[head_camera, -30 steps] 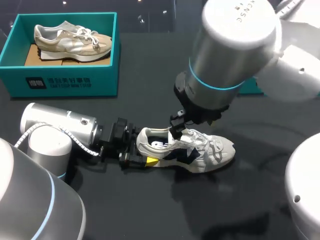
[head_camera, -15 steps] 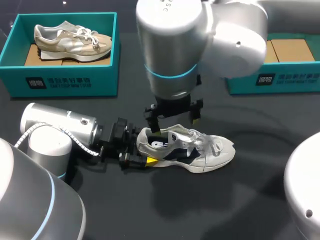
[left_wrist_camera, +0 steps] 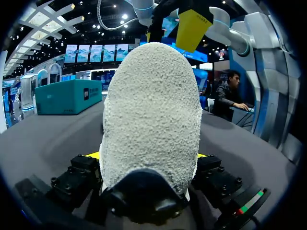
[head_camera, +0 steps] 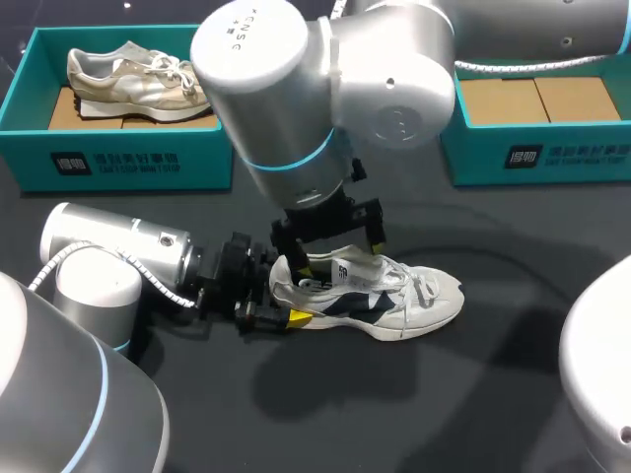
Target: Take the shoe out of the shoebox, open the shoe tongue, remove and reinsert the insole, then place the shoe into the shoebox
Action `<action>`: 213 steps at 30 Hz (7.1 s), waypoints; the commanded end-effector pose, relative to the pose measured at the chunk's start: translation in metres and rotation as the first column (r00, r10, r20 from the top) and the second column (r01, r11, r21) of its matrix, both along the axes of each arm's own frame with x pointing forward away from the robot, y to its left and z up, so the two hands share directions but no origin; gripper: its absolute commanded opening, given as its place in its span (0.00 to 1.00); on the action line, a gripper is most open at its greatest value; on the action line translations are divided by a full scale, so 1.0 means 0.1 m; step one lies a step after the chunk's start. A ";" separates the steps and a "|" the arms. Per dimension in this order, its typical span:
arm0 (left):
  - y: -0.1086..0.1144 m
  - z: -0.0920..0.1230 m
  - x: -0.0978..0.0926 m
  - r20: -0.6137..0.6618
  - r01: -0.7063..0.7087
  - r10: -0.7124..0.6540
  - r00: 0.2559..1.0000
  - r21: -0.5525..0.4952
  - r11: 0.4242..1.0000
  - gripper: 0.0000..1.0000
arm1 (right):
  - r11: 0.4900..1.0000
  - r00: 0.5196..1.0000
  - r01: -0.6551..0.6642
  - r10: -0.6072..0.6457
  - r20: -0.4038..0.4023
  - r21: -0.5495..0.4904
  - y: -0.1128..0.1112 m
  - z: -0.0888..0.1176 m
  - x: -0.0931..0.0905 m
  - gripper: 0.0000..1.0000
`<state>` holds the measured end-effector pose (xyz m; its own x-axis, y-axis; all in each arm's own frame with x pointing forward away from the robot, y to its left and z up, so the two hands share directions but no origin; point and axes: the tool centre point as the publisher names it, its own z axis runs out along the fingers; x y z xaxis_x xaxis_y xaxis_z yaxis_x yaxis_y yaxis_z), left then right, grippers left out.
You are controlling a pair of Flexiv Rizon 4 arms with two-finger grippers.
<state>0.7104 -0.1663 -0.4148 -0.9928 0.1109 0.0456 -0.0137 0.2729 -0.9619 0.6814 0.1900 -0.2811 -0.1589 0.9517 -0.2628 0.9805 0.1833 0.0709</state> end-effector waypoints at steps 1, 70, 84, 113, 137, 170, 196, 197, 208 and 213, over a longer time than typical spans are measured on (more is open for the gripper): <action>-0.03 -0.01 -0.01 0.000 0.000 0.000 1.000 0.002 1.000 0.00 | 0.999 1.000 0.018 -0.018 0.013 -0.047 0.04 -0.08 0.00 1.00; -0.03 -0.01 -0.01 0.000 0.000 0.000 1.000 0.002 1.000 0.00 | 0.945 0.973 0.229 -0.218 0.070 -0.235 -0.23 -0.68 0.08 0.66; -0.03 -0.01 -0.01 0.000 0.000 0.000 1.000 0.002 1.000 0.00 | 0.963 0.979 0.201 -0.190 0.075 -0.182 -0.31 -0.57 0.03 0.38; -0.03 -0.01 -0.01 0.000 0.000 0.000 1.000 0.002 1.000 0.00 | 0.999 1.000 -0.019 0.019 -0.007 0.042 -0.53 -0.40 0.02 0.00; -0.03 -0.01 -0.01 0.000 0.000 0.000 1.000 0.002 1.000 0.00 | 0.958 0.993 -0.101 0.082 0.080 0.268 -1.23 -0.34 -0.09 0.00; -0.03 -0.01 -0.01 0.000 0.000 0.000 1.000 0.002 1.000 0.00 | 0.974 0.999 -0.027 0.033 -0.025 0.224 -1.66 -0.78 -0.06 0.36; -0.03 -0.01 -0.01 0.000 0.000 0.000 1.000 0.002 1.000 0.00 | 0.861 0.861 -0.502 0.507 0.051 -0.086 -1.16 0.57 -0.24 0.40; -0.03 -0.01 -0.01 0.000 0.000 0.000 1.000 0.002 1.000 0.00 | 0.839 0.839 -0.537 0.542 0.041 -0.090 -1.14 0.60 -0.23 0.40; -0.03 -0.01 -0.01 0.000 0.000 0.000 1.000 0.002 1.000 0.00 | 0.451 0.456 -0.888 0.888 -0.051 -0.092 -0.64 0.71 -0.28 0.00; -0.03 -0.01 -0.01 0.000 0.000 0.000 1.000 0.002 1.000 0.00 | 0.284 0.284 -0.958 0.958 -0.024 -0.034 -0.48 0.67 -0.34 0.00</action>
<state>0.7100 -0.1669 -0.4147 -0.9929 0.1102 0.0455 -0.0137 0.2735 -0.9618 0.6443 0.1282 -0.2061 -0.8676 0.3662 -0.3364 0.3656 0.9283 0.0678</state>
